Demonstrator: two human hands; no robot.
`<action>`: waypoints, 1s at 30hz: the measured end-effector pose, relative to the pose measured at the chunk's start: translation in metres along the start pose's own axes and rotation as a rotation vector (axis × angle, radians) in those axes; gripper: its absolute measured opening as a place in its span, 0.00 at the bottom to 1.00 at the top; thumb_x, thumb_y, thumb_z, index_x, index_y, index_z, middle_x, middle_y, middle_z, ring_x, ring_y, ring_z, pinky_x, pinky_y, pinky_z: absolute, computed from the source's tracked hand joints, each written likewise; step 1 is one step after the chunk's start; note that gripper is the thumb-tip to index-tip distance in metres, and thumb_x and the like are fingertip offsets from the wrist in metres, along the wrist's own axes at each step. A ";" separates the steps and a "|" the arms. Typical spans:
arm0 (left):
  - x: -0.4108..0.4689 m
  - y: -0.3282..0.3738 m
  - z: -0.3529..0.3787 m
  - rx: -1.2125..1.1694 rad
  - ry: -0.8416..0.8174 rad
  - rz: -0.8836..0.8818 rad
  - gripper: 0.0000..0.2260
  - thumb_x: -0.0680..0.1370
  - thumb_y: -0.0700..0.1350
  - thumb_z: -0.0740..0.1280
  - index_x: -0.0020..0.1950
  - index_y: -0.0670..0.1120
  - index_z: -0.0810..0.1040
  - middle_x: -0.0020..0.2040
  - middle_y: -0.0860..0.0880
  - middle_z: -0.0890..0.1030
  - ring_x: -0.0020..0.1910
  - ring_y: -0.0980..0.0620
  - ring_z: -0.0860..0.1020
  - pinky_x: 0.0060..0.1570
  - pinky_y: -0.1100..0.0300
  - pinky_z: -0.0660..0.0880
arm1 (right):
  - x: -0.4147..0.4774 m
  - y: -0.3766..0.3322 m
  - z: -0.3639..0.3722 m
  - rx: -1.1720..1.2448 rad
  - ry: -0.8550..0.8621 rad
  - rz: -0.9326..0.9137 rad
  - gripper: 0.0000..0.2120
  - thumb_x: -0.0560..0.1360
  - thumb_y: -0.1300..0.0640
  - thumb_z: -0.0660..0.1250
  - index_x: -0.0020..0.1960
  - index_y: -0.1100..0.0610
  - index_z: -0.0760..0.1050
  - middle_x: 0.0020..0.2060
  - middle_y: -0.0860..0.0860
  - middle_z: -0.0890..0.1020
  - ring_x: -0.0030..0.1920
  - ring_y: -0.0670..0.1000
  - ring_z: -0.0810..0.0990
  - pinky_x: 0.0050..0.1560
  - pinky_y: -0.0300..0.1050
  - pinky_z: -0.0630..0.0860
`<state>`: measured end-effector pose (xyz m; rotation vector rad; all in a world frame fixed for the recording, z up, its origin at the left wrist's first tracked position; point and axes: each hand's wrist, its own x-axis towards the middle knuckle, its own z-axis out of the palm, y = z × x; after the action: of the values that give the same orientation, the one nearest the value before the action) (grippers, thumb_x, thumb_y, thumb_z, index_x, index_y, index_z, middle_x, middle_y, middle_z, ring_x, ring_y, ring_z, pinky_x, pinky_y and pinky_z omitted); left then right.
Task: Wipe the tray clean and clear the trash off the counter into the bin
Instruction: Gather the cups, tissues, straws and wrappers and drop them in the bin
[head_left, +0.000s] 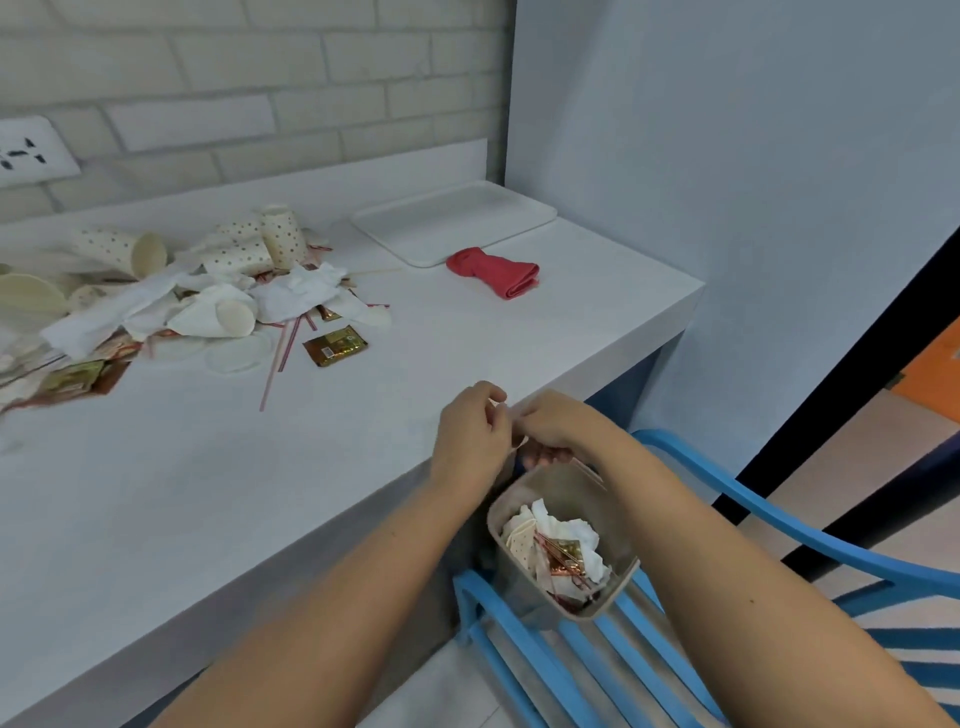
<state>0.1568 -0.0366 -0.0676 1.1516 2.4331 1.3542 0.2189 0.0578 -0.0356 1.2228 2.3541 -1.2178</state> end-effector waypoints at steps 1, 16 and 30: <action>0.002 -0.001 -0.011 -0.004 0.038 0.003 0.09 0.79 0.41 0.60 0.56 0.43 0.77 0.48 0.49 0.79 0.43 0.56 0.74 0.46 0.64 0.72 | -0.004 -0.014 0.000 -0.020 0.009 -0.034 0.11 0.77 0.56 0.60 0.43 0.61 0.78 0.27 0.53 0.78 0.17 0.45 0.68 0.22 0.35 0.64; 0.014 -0.106 -0.216 0.062 0.399 -0.148 0.06 0.78 0.41 0.59 0.42 0.44 0.72 0.38 0.49 0.75 0.34 0.57 0.70 0.33 0.64 0.66 | -0.023 -0.218 0.105 -0.170 -0.016 -0.424 0.07 0.77 0.55 0.62 0.44 0.58 0.74 0.28 0.49 0.75 0.27 0.46 0.69 0.28 0.36 0.63; -0.017 -0.222 -0.359 0.218 0.502 -0.320 0.08 0.79 0.43 0.58 0.42 0.43 0.72 0.36 0.49 0.74 0.34 0.51 0.71 0.31 0.60 0.65 | -0.014 -0.334 0.223 -0.207 -0.114 -0.550 0.07 0.77 0.55 0.62 0.43 0.57 0.71 0.30 0.50 0.76 0.27 0.47 0.69 0.28 0.36 0.63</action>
<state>-0.1146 -0.3582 -0.0318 0.4456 3.0055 1.4317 -0.0635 -0.2229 0.0222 0.4363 2.7344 -1.1000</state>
